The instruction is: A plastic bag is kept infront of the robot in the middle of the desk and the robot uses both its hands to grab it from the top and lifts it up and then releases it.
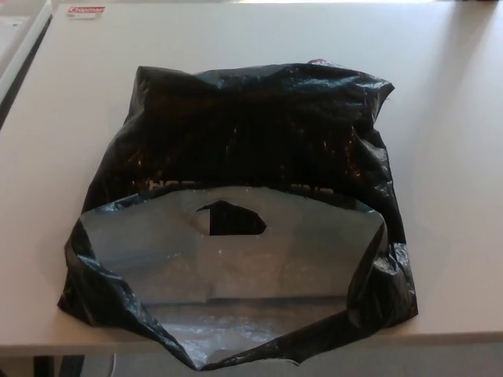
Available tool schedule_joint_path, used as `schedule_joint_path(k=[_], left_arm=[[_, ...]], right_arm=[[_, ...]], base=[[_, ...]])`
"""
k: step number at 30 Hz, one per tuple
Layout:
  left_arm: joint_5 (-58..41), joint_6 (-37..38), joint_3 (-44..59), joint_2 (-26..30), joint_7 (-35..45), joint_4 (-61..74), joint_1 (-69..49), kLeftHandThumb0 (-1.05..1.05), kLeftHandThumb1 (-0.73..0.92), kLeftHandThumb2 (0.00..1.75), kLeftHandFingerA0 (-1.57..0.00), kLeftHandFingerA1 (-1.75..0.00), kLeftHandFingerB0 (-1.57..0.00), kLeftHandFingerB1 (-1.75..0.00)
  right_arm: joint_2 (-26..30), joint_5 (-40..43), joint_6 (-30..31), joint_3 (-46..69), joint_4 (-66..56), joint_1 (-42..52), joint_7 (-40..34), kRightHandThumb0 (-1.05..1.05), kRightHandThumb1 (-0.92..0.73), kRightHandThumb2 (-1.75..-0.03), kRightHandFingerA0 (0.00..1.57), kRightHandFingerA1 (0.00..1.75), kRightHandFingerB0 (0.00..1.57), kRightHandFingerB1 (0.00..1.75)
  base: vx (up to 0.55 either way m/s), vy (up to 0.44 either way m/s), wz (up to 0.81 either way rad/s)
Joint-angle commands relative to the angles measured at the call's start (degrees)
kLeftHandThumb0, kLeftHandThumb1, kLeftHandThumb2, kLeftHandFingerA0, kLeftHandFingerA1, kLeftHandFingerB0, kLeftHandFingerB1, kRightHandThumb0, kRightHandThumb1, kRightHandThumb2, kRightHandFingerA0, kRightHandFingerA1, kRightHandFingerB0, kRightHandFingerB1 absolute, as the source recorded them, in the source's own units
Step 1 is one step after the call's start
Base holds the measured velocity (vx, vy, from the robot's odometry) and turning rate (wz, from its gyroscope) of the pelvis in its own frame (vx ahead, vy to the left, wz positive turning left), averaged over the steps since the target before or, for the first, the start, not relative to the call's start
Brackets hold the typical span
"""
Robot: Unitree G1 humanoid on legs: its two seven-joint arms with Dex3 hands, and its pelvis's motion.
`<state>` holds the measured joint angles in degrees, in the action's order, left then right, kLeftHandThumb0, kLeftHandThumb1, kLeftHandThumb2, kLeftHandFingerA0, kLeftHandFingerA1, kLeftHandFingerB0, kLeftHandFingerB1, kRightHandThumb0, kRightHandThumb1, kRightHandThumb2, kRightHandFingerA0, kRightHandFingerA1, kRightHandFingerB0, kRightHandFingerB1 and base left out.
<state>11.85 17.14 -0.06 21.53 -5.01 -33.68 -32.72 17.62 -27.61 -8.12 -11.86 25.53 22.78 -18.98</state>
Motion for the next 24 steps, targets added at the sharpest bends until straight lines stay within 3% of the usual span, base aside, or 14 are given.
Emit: schedule_joint_path(k=[1,7,9,12,13,14,15,16,17,19,20,21,23,24], left_arm=[[7.8,11.0,-0.5,4.4,-7.6,4.3,-3.4,-0.41,0.49,0.7,-0.78,-0.54,-0.37,-0.42],[8.7,12.2,-0.8,4.7,-8.7,3.6,-3.2,-0.41,0.49,0.7,-0.78,-0.54,-0.38,-0.42],[8.7,12.2,-0.7,4.9,-9.0,3.3,-2.9,-0.33,0.58,0.58,-0.82,-0.45,-0.41,-0.34],[9.9,14.7,-0.6,4.5,-12.5,1.7,-2.5,-0.32,0.55,0.57,-0.79,-0.45,-0.43,-0.34],[9.7,15.9,-0.1,4.3,-13.1,1.9,-2.8,-0.32,0.55,0.57,-0.76,-0.44,-0.44,-0.34],[8.2,18.6,0.5,3.7,-13.3,0.9,-2.6,-0.34,0.55,0.57,-0.75,-0.43,-0.45,-0.34],[6.2,21.9,1.3,3.0,-13.1,-0.7,-2.2,-0.34,0.55,0.57,-0.75,-0.43,-0.45,-0.34],[5.6,22.3,1.7,2.6,-13.2,-0.7,-1.7,-0.43,0.46,0.72,-0.7,-0.55,-0.41,-0.45],[5.9,24.7,2.3,2.0,-15.2,-0.8,-1.5,-0.32,0.51,0.55,-0.78,-0.45,-0.49,-0.36],[5.8,27.2,3.0,1.0,-16.6,-0.9,-1.6,-0.32,0.51,0.55,-0.77,-0.45,-0.5,-0.36],[5.0,29.4,3.7,-0.1,-17.3,-1.1,-1.5,-0.34,0.41,0.63,-0.65,-0.48,-0.49,-0.43],[4.5,32.9,4.7,-1.6,-19.1,-1.5,-1.2,-0.3,0.4,0.59,-0.6,-0.45,-0.48,-0.41],[6.0,37.1,5.9,-3.0,-22.7,-1.6,-1.0,-0.3,0.38,0.59,-0.54,-0.44,-0.44,-0.4],[6.4,38.0,6.3,-3.8,-23.9,-1.4,-0.9,-0.3,0.37,0.57,-0.42,-0.4,-0.38,-0.38]], right_arm=[[4.6,-12.0,-6.5,-2.5,-4.9,2.1,-15.4,-0.27,-0.46,-0.54,0.69,1.2,0.38,0.35],[4.9,-12.3,-6.1,-3.1,-4.8,1.8,-16.5,-0.28,-0.46,-0.54,0.68,1.18,0.38,0.35],[4.6,-12.3,-6.5,-3.4,-4.5,1.4,-17.0,-0.28,-0.45,-0.54,0.68,1.21,0.38,0.35],[5.3,-13.6,-8.0,-3.8,-5.3,2.4,-19.4,-0.27,-0.45,-0.54,0.72,1.11,0.38,0.35],[5.3,-14.9,-8.5,-4.1,-4.9,2.5,-22.1,-0.28,-0.43,-0.53,0.76,0.98,0.4,0.35],[5.2,-16.2,-8.9,-4.5,-4.4,2.6,-24.9,-0.37,-0.36,-0.61,0.71,0.55,0.36,0.4],[5.2,-17.3,-9.4,-4.8,-3.9,2.7,-27.4,-0.37,-0.36,-0.61,0.71,0.55,0.36,0.4],[4.8,-17.6,-9.0,-4.8,-3.8,2.3,-28.2,-0.37,-0.38,-0.61,0.56,0.48,0.34,0.39],[4.5,-18.2,-9.1,-4.9,-3.5,2.2,-30.1,-0.3,-0.43,-0.53,0.46,0.38,0.34,0.33],[4.4,-18.9,-10.4,-5.0,-2.9,2.2,-33.6,-0.37,-0.37,-0.59,0.38,0.4,0.31,0.37],[4.3,-19.8,-11.7,-5.1,-1.9,1.8,-38.0,-0.29,-0.4,-0.53,0.29,0.33,0.34,0.33],[4.1,-21.3,-13.8,-5.3,-0.1,1.1,-44.9,-0.17,-0.26,-0.83,0.13,0.53,0.13,0.51],[4.1,-22.7,-16.1,-5.7,1.8,0.3,-51.7,-0.19,-0.29,-0.84,0.11,0.52,0.1,0.5],[4.0,-22.8,-16.5,-5.7,2.3,0.1,-52.7,-0.4,-0.44,-0.6,0.14,0.34,0.14,0.31]], base=[[0.0,0.0,0.0],[0.0,0.0,0.0],[0.0,0.0,0.0],[0.0,0.0,0.0],[0.0,0.0,0.0],[0.0,0.0,0.0],[0.0,0.0,0.0],[0.0,0.0,0.0],[0.0,0.0,0.0],[0.0,0.0,0.0],[0.0,0.0,0.0],[0.0,0.0,0.0],[0.0,0.0,0.0],[0.0,0.0,0.0]])
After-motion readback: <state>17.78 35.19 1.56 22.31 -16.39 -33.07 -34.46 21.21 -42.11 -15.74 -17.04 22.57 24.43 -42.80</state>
